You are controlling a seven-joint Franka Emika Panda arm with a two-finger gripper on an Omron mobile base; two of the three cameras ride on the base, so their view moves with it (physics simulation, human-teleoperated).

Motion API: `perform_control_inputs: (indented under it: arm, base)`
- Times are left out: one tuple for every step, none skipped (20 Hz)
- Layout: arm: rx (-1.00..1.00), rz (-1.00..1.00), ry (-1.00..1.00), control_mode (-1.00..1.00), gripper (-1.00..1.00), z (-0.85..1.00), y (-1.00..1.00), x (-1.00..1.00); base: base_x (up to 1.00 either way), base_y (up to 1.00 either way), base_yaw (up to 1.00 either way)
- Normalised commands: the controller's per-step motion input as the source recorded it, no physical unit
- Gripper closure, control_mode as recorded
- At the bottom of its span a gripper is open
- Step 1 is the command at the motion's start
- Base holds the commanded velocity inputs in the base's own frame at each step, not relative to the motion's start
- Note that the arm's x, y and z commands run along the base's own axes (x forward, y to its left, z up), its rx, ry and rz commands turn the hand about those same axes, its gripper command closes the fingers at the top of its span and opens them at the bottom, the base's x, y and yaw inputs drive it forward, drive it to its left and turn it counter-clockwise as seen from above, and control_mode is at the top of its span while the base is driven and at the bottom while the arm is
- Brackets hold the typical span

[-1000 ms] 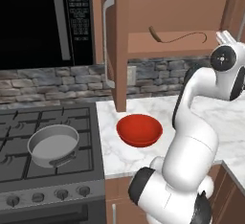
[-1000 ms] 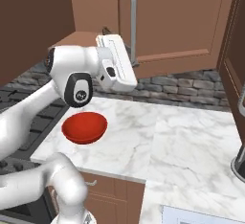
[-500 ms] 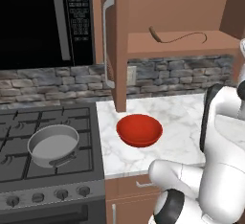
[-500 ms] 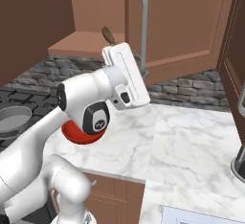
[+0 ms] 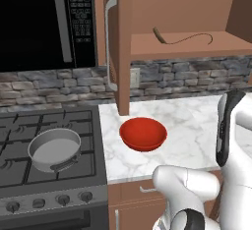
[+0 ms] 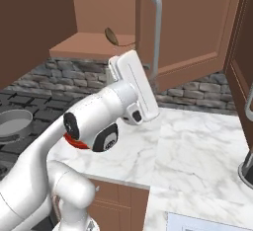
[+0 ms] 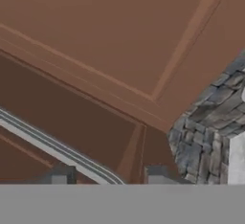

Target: Open the cabinet and move the ladle to the pot. Then close the cabinet.

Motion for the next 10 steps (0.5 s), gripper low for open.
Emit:
perform_control_inputs:
  arm:
    - [0.0, 0.03, -0.21, -1.0, -1.0, 0.36, 0.05, -0.96]
    - [0.0, 0.02, -0.22, -1.0, -1.0, 0.31, 0.13, -1.0]
    - [0.0, 0.02, -0.22, -1.0, -1.0, 0.31, 0.14, -0.99]
    - [0.0, 0.0, -0.19, -1.0, -1.0, 0.23, 0.18, -0.89]
    - [0.0, 0.0, -0.18, -1.0, -1.0, 0.22, 0.34, -0.8]
    - [-0.01, 0.0, -0.19, -1.0, -1.0, 0.29, 0.51, -0.81]
    - [-0.04, 0.0, -0.2, -1.0, -1.0, 0.36, 0.61, -0.84]
    - [-0.05, 0.0, -0.21, -1.0, -1.0, 0.41, 0.56, -0.84]
    - [-0.05, 0.0, -0.22, -1.0, -1.0, 0.41, 0.57, -0.92]
    - [-0.05, 0.0, -0.22, -1.0, -1.0, 0.36, 0.55, -0.91]
  base:
    - [0.0, 0.0, 0.0]
    - [0.0, 0.0, 0.0]
    - [0.0, 0.0, 0.0]
    - [0.0, 0.0, 0.0]
    - [0.0, 0.0, 0.0]
    - [0.0, 0.0, 0.0]
    - [0.0, 0.0, 0.0]
    - [0.0, 0.0, 0.0]
    - [0.0, 0.0, 0.0]
    - [0.0, 0.0, 0.0]
